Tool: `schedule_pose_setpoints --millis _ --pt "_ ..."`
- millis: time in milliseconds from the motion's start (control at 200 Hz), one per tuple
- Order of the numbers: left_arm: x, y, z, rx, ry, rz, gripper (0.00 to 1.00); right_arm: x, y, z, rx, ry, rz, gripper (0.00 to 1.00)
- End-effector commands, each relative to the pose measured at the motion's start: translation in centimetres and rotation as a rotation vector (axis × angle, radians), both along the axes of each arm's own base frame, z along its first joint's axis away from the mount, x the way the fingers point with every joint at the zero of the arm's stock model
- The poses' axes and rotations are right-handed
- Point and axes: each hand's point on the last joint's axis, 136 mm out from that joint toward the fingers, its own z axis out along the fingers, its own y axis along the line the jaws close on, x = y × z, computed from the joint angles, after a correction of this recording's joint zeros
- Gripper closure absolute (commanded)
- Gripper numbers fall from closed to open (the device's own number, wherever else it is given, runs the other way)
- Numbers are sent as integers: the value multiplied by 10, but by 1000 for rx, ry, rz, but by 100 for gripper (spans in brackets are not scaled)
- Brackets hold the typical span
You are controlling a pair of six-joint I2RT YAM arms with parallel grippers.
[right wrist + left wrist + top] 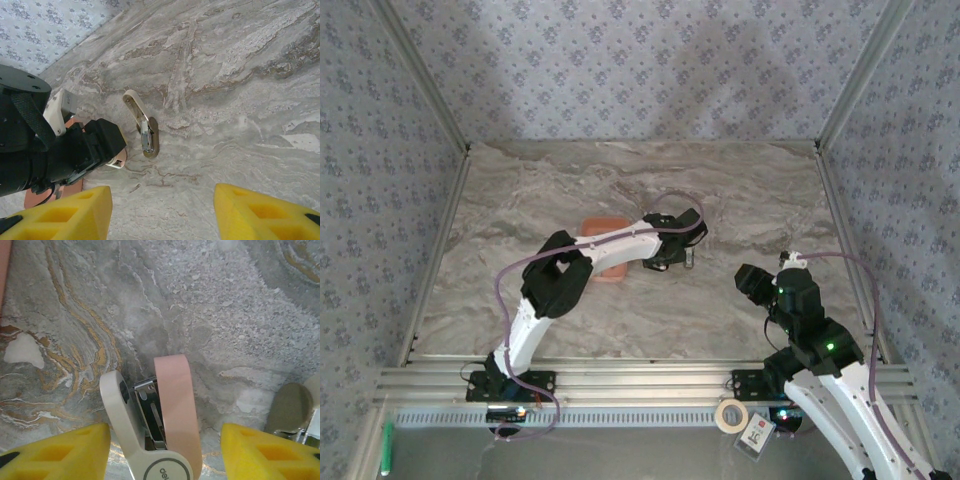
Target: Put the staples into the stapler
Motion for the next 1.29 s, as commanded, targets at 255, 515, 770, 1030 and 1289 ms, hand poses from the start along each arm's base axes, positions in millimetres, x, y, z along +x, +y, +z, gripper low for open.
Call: schedule_pose_setpoints --millis 255,515,770,1030,1289 --pt "-1 3 -19 13 44 14 47 8 5 13 30 -47 6 43" --pt "0 3 -18 16 41 1 63 9 10 12 44 -36 23 43" --pt "-4 5 17 -3 -16 -64 66 13 17 19 56 -68 63 43" --pt "-13 14 71 -75 -163 -209 69 20 49 35 62 -134 242 41" --pt "-28 17 115 -213 -408 -463 71 29 75 46 78 -174 367 42"
